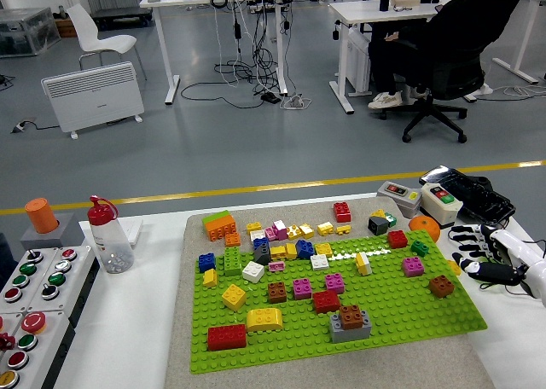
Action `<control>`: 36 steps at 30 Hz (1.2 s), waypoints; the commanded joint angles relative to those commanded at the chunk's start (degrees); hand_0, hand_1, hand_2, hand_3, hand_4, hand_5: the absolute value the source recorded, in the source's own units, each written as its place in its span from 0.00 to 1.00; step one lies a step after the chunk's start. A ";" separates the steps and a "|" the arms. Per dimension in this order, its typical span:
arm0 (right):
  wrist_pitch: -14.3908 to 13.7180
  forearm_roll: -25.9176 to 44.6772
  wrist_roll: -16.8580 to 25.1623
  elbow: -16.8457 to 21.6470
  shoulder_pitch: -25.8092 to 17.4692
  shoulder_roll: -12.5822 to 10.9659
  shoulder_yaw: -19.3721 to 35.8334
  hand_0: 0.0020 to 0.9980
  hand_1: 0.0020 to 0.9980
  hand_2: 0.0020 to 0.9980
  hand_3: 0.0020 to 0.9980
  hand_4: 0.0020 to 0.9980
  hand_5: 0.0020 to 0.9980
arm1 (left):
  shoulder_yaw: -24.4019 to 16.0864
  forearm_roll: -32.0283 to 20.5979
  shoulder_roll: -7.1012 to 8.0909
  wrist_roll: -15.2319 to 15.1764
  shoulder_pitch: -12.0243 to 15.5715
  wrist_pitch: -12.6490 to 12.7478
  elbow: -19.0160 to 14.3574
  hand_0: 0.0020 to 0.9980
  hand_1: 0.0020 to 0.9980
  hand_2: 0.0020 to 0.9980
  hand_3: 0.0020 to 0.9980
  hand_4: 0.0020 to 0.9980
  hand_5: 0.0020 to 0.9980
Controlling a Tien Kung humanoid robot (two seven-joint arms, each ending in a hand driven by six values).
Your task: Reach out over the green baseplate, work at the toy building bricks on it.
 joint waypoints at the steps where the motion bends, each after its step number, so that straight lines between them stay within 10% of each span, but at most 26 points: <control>1: 0.09 -1.38 0.02 -0.20 0.37 -0.21 -0.68 0.84 0.80 0.82 0.81 0.56 0.09 | -0.02 0.00 0.02 0.00 -0.02 0.00 0.00 0.65 0.69 0.67 0.56 0.28 1.00; 19: 1.12 -35.67 0.44 -5.46 10.31 -2.60 -18.27 0.85 0.80 0.82 0.80 0.56 0.06 | 0.00 -0.30 0.18 0.15 -0.10 -0.05 0.00 0.65 0.69 0.67 0.56 0.29 1.00; 36: -2.40 -43.85 0.62 -8.65 12.07 -0.61 -20.61 0.85 0.80 0.83 0.80 0.54 0.06 | 0.02 -0.18 0.07 0.32 0.46 -0.12 0.00 0.65 0.69 0.67 0.56 0.29 1.00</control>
